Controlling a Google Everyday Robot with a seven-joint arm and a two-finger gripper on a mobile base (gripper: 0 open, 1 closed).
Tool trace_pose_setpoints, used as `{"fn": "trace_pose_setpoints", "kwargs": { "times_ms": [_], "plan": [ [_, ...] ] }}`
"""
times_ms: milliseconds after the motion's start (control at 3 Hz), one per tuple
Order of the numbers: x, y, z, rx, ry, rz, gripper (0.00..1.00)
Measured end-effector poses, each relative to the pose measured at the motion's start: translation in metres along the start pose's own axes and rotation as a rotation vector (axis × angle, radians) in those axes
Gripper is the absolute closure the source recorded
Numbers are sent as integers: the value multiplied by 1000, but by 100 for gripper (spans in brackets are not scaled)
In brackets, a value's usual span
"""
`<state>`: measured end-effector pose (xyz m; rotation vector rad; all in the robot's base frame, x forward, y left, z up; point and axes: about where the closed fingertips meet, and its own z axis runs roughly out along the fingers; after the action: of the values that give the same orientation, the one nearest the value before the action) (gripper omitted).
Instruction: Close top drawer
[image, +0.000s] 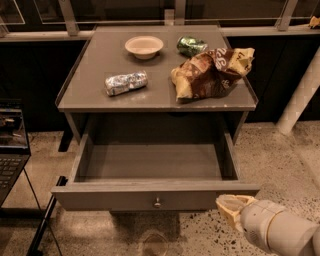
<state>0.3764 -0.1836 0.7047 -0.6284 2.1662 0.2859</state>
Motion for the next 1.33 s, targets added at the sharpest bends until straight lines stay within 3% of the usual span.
{"fn": "trace_pose_setpoints", "kwargs": {
  "times_ms": [333,667,1333],
  "plan": [
    [-6,-7,1,60,-54,70,100],
    [-6,-7,1,60,-54,70,100],
    [14,-28,48,71,-117,143,100]
  ]
}}
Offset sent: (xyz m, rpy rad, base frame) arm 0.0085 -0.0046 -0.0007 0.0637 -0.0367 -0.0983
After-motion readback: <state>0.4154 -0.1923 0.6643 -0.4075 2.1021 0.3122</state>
